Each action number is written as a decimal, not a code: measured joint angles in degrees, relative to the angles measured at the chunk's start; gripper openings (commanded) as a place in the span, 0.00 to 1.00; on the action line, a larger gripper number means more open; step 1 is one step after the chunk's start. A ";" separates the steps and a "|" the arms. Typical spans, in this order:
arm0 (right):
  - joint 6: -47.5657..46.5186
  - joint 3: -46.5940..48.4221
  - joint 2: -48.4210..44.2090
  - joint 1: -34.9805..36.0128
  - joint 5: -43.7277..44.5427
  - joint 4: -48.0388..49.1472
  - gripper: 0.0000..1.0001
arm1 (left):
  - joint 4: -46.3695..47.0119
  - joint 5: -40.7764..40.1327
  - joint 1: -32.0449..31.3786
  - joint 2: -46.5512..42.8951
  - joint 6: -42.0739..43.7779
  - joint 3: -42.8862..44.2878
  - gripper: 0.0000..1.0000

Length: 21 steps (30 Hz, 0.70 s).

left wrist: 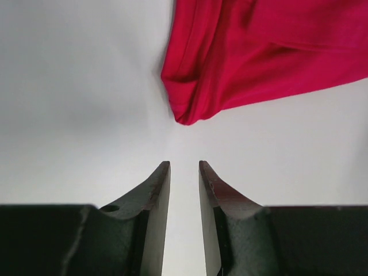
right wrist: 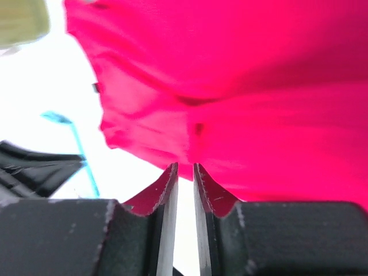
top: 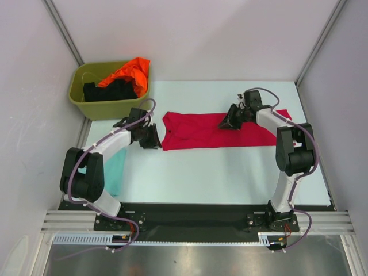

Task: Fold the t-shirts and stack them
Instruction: Fold the tshirt

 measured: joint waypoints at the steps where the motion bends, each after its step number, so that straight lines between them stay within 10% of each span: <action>1: 0.48 0.85 0.20 0.94 -0.76 0.28 0.22 | 0.17 0.07 0.00 -0.17 -0.02 -0.70 0.34; 21: 10.43 -0.94 11.69 -0.13 -7.48 12.72 0.24 | 10.01 13.92 0.00 -7.65 -10.56 -12.33 0.43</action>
